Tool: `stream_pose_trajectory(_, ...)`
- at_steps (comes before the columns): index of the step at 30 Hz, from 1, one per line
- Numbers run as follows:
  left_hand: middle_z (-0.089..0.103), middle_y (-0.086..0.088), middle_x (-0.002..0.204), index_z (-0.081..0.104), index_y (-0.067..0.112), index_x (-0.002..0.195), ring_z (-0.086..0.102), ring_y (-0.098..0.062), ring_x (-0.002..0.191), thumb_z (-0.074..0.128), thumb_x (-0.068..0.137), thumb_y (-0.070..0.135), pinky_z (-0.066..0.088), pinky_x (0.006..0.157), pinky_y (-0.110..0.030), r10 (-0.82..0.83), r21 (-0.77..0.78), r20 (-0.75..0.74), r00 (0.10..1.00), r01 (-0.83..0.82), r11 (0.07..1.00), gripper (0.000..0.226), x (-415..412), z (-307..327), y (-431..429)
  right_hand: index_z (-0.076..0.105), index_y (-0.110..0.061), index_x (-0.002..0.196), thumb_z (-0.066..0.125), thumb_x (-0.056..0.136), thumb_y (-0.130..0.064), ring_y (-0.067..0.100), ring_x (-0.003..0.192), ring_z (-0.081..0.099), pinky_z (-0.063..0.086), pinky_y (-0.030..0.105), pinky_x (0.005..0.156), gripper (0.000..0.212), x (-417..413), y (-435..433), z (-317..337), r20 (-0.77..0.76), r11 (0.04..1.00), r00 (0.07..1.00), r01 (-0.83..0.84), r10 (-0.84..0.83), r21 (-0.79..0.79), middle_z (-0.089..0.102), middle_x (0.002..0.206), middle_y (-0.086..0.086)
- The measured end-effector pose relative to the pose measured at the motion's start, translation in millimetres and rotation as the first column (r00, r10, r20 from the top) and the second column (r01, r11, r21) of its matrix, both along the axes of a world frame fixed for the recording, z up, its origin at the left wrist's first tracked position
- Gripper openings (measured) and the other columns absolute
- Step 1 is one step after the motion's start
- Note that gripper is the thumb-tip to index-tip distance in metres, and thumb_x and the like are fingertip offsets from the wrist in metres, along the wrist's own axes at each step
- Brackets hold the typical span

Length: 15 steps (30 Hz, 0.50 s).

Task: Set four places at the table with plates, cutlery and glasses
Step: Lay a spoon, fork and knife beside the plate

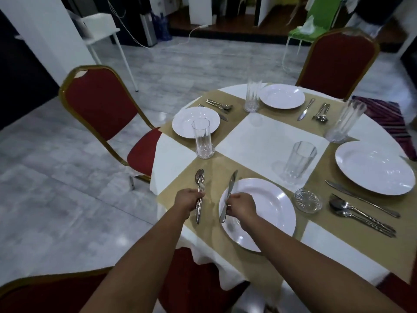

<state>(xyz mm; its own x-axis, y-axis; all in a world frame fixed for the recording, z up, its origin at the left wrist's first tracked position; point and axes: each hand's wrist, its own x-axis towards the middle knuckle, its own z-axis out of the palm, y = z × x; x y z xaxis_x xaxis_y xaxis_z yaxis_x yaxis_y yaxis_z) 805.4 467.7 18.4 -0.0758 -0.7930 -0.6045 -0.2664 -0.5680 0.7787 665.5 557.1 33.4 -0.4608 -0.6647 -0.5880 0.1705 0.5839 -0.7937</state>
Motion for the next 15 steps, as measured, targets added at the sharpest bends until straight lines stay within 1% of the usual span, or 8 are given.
stream_pose_trajectory(2, 0.055, 0.004, 0.042, 0.065, 0.002, 0.077, 0.050, -0.006, 0.037, 0.073, 0.080, 0.003, 0.040, 0.040, -0.014, -0.016, -0.031, 0.047, 0.999, 0.018, 0.999, 0.009, 11, -6, -8, 0.069, 0.003, 0.069, 0.058, 0.076, -0.004, 0.033, 0.072, 0.074, 0.061, 0.047, 0.078, 0.014, 19, -10, -2, -0.061, 1.000, 0.998, -0.026, 0.026, -0.006, 0.073, 0.072, 0.014)
stream_pose_trajectory(4, 0.062, -0.004, 0.060, 0.070, -0.002, 0.088, 0.055, -0.015, 0.054, 0.076, 0.077, 0.004, 0.047, 0.054, -0.022, -0.036, -0.067, 0.105, 0.994, 0.043, 0.997, 0.013, 21, -13, -13, 0.073, -0.004, 0.075, 0.057, 0.073, -0.007, 0.031, 0.074, 0.073, 0.061, 0.046, 0.076, 0.017, 37, -20, -4, -0.130, 0.999, 0.991, -0.037, 0.039, 0.013, 0.074, 0.073, 0.010)
stream_pose_trajectory(6, 0.067, -0.011, 0.075, 0.073, 0.000, 0.092, 0.058, -0.020, 0.067, 0.076, 0.076, 0.005, 0.050, 0.069, -0.030, -0.067, -0.094, 0.160, 0.985, 0.083, 0.992, 0.017, 29, -19, -18, 0.073, -0.012, 0.094, 0.054, 0.075, -0.008, 0.031, 0.089, 0.072, 0.059, 0.043, 0.082, 0.027, 52, -30, -9, -0.174, 0.999, 0.984, -0.031, 0.036, 0.036, 0.075, 0.090, 0.008)
stream_pose_trajectory(7, 0.069, -0.013, 0.080, 0.073, 0.002, 0.091, 0.059, -0.021, 0.071, 0.076, 0.076, 0.006, 0.049, 0.071, -0.029, -0.081, -0.108, 0.189, 0.979, 0.103, 0.989, 0.016, 33, -22, -21, 0.070, -0.014, 0.106, 0.054, 0.078, -0.008, 0.031, 0.096, 0.070, 0.057, 0.040, 0.087, 0.034, 59, -35, -10, -0.197, 0.998, 0.980, -0.032, 0.041, 0.052, 0.074, 0.101, 0.007)
stream_pose_trajectory(9, 0.070, -0.012, 0.084, 0.074, 0.004, 0.091, 0.061, -0.022, 0.076, 0.075, 0.077, 0.008, 0.049, 0.072, -0.028, -0.108, -0.121, 0.233, 0.967, 0.139, 0.983, 0.015, 38, -28, -27, 0.068, -0.015, 0.113, 0.050, 0.082, -0.006, 0.029, 0.101, 0.067, 0.053, 0.031, 0.085, 0.037, 72, -45, -15, -0.263, 0.995, 0.962, -0.052, 0.072, 0.082, 0.071, 0.110, 0.008)
stream_pose_trajectory(12, 0.073, -0.013, 0.092, 0.075, 0.008, 0.091, 0.064, -0.024, 0.082, 0.075, 0.077, 0.011, 0.051, 0.080, -0.031, -0.133, -0.120, 0.268, 0.954, 0.170, 0.978, 0.015, 43, -33, -37, 0.066, -0.014, 0.110, 0.048, 0.087, -0.007, 0.027, 0.083, 0.063, 0.051, 0.021, 0.059, 0.030, 83, -55, -19, -0.337, 0.987, 0.934, -0.070, 0.116, 0.147, 0.070, 0.106, 0.006)
stream_pose_trajectory(14, 0.073, -0.010, 0.092, 0.075, 0.010, 0.092, 0.066, -0.025, 0.086, 0.074, 0.077, 0.013, 0.050, 0.079, -0.030, -0.161, -0.120, 0.279, 0.947, 0.201, 0.972, 0.015, 45, -36, -43, 0.063, -0.012, 0.113, 0.048, 0.092, -0.005, 0.018, 0.061, 0.051, 0.033, 0.012, 0.032, 0.027, 85, -60, -24, -0.340, 0.979, 0.928, -0.094, 0.151, 0.180, 0.064, 0.098, 0.005)
stream_pose_trajectory(15, 0.072, -0.008, 0.091, 0.075, 0.010, 0.094, 0.066, -0.024, 0.087, 0.074, 0.078, 0.014, 0.049, 0.077, -0.028, -0.172, -0.123, 0.281, 0.944, 0.213, 0.969, 0.016, 45, -37, -44, 0.062, -0.011, 0.113, 0.048, 0.093, -0.005, 0.015, 0.058, 0.047, 0.027, 0.012, 0.028, 0.026, 85, -61, -26, -0.348, 0.976, 0.924, -0.094, 0.159, 0.198, 0.064, 0.098, 0.006)
